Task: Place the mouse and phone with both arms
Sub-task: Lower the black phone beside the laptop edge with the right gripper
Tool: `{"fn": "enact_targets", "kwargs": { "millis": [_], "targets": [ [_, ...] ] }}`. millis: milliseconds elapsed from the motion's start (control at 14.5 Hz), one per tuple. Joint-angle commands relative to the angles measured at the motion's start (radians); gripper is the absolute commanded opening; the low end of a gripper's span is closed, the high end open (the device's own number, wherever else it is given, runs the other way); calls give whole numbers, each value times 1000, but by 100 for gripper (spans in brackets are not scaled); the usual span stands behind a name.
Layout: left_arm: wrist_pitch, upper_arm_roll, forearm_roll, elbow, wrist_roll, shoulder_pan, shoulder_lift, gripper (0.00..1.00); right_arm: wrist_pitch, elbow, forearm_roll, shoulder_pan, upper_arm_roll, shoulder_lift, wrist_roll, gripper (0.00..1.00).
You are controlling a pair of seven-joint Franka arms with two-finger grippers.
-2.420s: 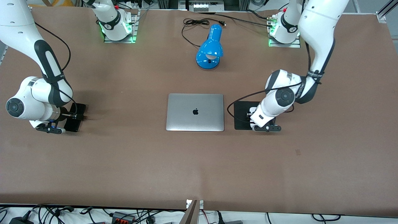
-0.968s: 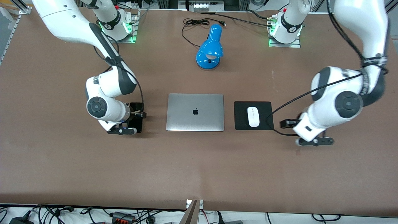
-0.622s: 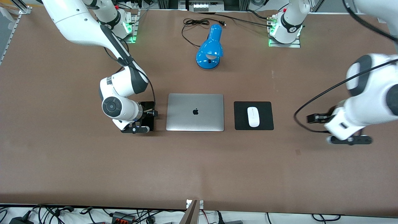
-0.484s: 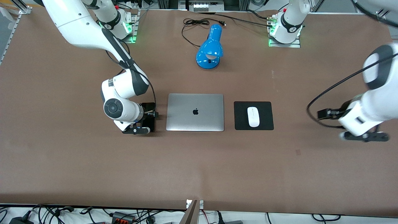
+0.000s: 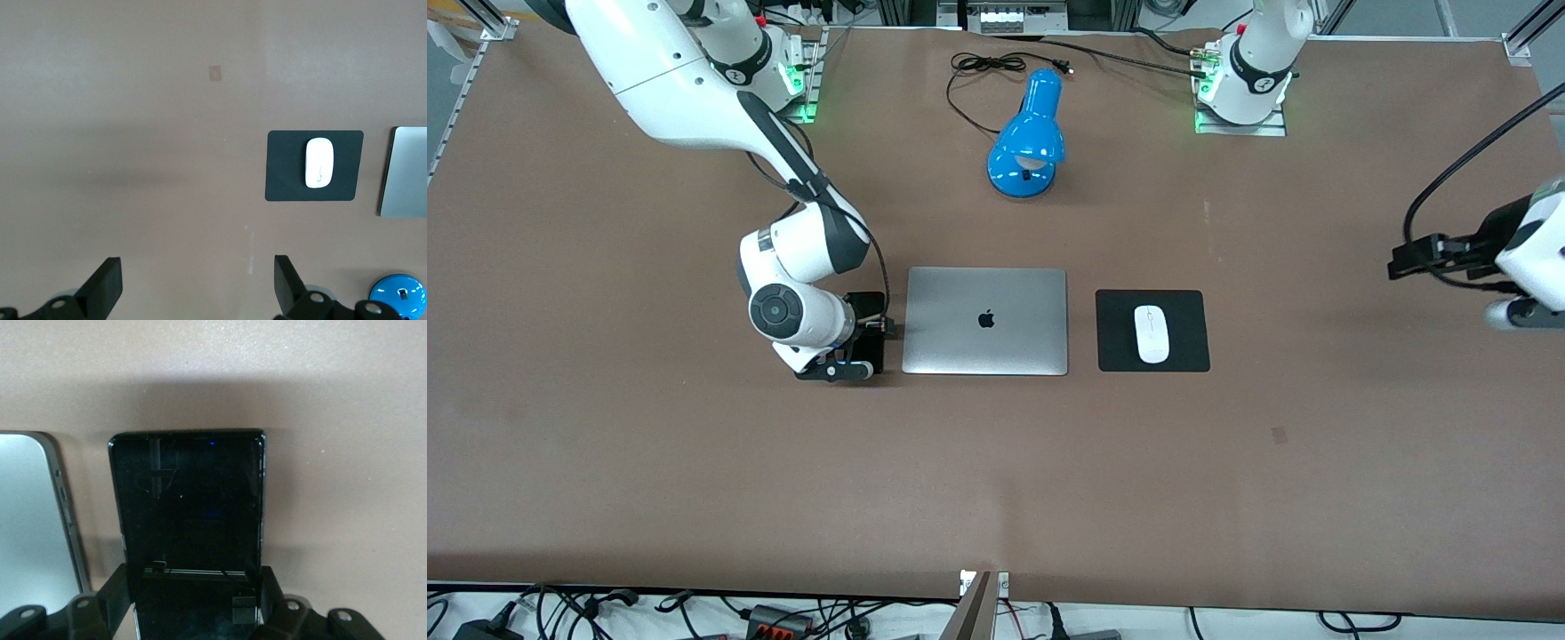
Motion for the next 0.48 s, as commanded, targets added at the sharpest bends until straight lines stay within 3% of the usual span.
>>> {"fn": "enact_targets", "kwargs": {
  "millis": [0, 207, 415],
  "targets": [
    [130, 156, -28, -223, 21, -118, -147, 100, -9, 15, -16, 10, -2, 1, 24, 19],
    [337, 161, -27, -458, 25, -112, -306, 100, -12, -1, -16, 8, -5, -3, 27, 20],
    [330, 132, -14, -468, 27, -97, -317, 100, -12, -1, -29, 19, -5, -4, 37, 20]
  ]
}}
